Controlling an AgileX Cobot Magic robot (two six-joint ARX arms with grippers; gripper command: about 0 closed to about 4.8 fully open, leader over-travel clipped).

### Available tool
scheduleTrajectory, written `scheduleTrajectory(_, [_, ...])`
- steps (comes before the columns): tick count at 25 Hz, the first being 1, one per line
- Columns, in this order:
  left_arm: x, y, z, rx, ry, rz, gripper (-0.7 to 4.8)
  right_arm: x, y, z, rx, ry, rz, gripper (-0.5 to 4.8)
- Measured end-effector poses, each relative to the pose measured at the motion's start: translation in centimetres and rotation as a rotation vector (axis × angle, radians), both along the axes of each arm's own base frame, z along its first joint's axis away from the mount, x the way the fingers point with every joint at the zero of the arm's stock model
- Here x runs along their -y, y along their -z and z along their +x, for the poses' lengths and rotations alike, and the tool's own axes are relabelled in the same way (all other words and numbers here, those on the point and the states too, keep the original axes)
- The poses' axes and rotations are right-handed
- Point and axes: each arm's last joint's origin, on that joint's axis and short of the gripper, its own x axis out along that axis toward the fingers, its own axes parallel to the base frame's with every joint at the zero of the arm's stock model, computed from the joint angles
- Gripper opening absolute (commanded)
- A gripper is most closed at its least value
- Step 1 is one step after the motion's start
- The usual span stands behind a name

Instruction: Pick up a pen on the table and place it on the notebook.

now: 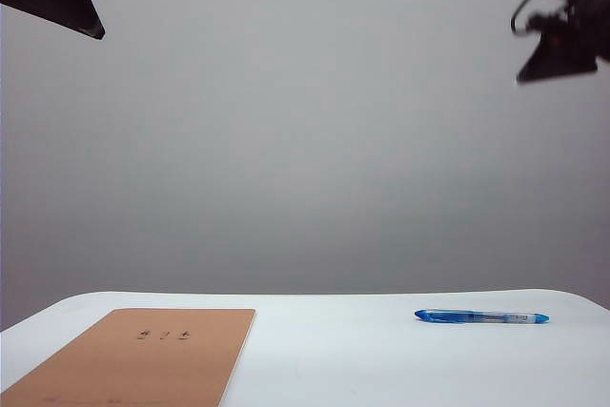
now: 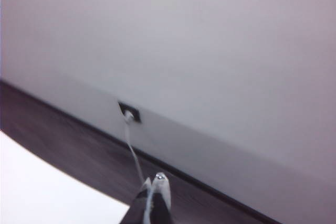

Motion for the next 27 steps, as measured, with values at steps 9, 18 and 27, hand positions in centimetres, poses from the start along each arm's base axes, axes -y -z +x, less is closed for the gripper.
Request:
scheduleTrajectory(9, [2.4, 1.6, 0.7, -0.101, 0.167, -0.051, -0.05, 0.4, 8.3, 2.7, -0.097, -0.149, -0.237, -0.01])
scheduleTrajectory(18, [4.2, 4.5, 2.6, -0.200, 0.229, -0.042, -0.05, -1.7, 14.5, 3.5, -0.170, -0.338, -0.373, 1.21])
scheduleTrajectory(27, [4.7, 4.6, 3.1, -0.175, 0.343, -0.095, -0.05, -3.7, 16.0, 3.2, -0.173, -0.484, -0.406, 2.84])
